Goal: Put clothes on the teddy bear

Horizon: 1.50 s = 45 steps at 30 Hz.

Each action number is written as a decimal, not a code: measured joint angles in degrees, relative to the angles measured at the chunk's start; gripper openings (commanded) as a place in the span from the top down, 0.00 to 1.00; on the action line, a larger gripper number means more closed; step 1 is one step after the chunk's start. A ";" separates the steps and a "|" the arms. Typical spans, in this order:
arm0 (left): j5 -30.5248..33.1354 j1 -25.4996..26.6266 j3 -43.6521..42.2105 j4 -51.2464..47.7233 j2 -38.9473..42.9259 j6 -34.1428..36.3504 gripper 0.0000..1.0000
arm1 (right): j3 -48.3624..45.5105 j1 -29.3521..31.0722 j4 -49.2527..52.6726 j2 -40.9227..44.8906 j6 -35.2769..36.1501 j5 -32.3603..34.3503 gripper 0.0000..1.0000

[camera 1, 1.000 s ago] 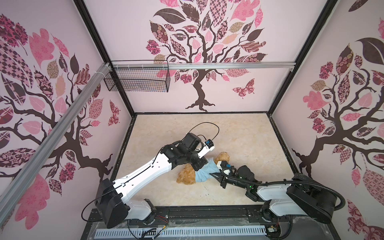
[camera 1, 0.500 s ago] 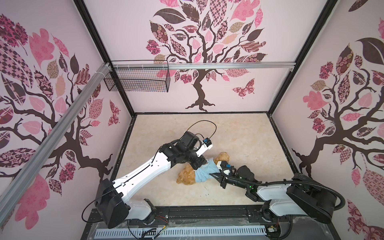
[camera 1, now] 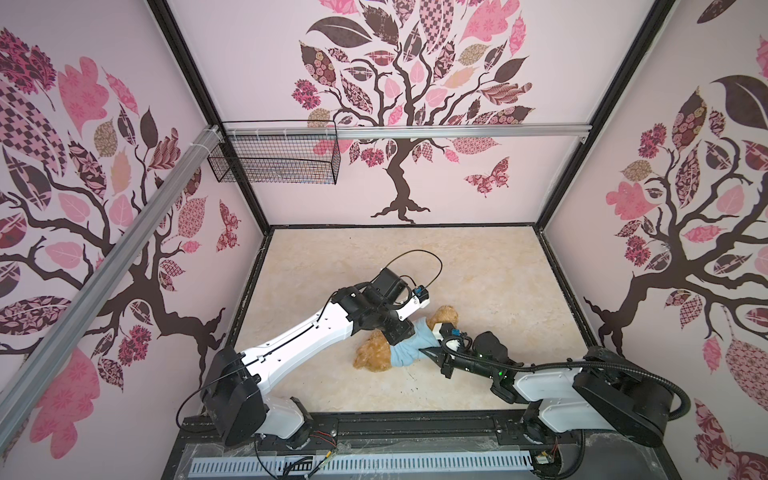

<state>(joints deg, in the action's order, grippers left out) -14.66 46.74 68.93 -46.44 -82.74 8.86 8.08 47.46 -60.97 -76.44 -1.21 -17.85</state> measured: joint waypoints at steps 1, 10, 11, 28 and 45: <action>-0.13 0.11 0.15 0.04 -0.72 0.02 0.61 | 0.00 0.00 0.07 0.00 -0.04 0.00 1.00; -2.56 0.70 1.62 -0.76 -4.85 -0.74 0.99 | 0.00 0.00 2.16 0.00 -1.57 0.44 1.00; -3.08 0.52 1.62 -0.76 -4.28 -0.92 1.00 | -0.04 0.04 2.05 0.00 -1.70 0.98 1.00; -27.52 -18.29 -18.91 29.64 19.15 -30.73 1.00 | 0.87 1.01 -9.86 -2.56 -14.62 10.16 1.00; -14.91 -11.74 -17.38 22.49 11.58 -19.58 1.00 | 4.17 0.68 16.85 4.02 -9.57 12.70 0.43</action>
<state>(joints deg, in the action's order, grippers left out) -29.56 35.00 51.55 -23.94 -71.16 -10.72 12.25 48.14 -44.12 -72.42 -10.79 -5.15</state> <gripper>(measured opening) 0.049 0.489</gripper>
